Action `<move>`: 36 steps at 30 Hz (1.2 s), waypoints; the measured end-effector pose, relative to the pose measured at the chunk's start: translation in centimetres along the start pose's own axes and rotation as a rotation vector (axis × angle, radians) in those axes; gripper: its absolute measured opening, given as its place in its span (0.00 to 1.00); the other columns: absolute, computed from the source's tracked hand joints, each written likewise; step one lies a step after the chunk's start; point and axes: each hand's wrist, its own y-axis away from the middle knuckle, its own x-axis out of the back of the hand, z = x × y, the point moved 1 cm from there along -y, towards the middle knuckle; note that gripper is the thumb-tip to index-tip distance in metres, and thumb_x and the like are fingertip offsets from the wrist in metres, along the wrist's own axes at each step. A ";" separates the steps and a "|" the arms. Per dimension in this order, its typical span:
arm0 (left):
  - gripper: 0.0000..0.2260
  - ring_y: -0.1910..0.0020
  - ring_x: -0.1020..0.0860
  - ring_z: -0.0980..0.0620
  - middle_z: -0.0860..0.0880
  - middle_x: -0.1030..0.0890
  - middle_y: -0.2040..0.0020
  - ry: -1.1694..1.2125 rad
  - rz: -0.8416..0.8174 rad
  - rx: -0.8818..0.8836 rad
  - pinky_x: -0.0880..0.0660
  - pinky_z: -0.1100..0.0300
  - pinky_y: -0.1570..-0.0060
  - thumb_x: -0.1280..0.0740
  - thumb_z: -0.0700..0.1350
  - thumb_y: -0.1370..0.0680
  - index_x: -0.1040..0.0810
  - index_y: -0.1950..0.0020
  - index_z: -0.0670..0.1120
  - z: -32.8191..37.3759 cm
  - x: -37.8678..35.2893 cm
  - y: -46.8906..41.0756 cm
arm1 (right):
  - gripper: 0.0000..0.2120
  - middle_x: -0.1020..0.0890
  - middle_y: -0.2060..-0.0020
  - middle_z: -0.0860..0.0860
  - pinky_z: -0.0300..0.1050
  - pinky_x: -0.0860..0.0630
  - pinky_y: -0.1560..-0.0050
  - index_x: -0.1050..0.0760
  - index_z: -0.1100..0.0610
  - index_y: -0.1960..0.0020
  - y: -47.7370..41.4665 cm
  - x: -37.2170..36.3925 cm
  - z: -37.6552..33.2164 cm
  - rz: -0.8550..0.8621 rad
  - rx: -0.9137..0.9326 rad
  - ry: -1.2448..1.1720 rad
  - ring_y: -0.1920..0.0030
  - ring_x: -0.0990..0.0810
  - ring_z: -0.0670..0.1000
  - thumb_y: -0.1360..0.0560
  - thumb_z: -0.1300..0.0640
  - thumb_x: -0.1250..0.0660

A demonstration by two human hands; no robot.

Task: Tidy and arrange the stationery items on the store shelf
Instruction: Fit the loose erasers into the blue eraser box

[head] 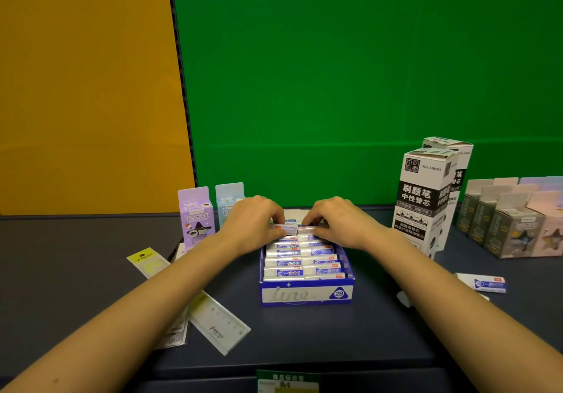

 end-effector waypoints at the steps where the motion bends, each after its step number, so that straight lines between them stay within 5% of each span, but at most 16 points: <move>1: 0.11 0.50 0.22 0.47 0.48 0.17 0.49 -0.016 0.008 -0.002 0.26 0.55 0.53 0.32 0.52 0.27 0.18 0.49 0.48 0.1 0.0 0.0 | 0.13 0.19 0.44 0.51 0.47 0.24 0.44 0.22 0.54 0.41 0.0 0.0 0.0 -0.001 -0.001 0.003 0.45 0.22 0.51 0.25 0.58 0.35; 29: 0.12 0.44 0.25 0.51 0.50 0.22 0.41 -0.040 -0.083 -0.128 0.29 0.56 0.51 0.39 0.49 0.24 0.19 0.47 0.47 0.8 0.9 0.9 | 0.15 0.22 0.40 0.52 0.52 0.26 0.41 0.24 0.53 0.39 1.6 0.4 -1.3 0.046 -0.040 0.055 0.41 0.24 0.54 0.23 0.59 0.41; 36: 0.12 0.50 0.22 0.50 0.51 0.19 0.51 0.074 0.036 -0.217 0.27 0.56 0.54 0.39 0.53 0.24 0.18 0.50 0.49 3.9 3.2 3.3 | 0.13 0.19 0.44 0.49 0.41 0.28 0.45 0.23 0.52 0.41 7.9 2.9 -2.0 0.150 -0.016 -0.020 0.44 0.23 0.48 0.23 0.59 0.40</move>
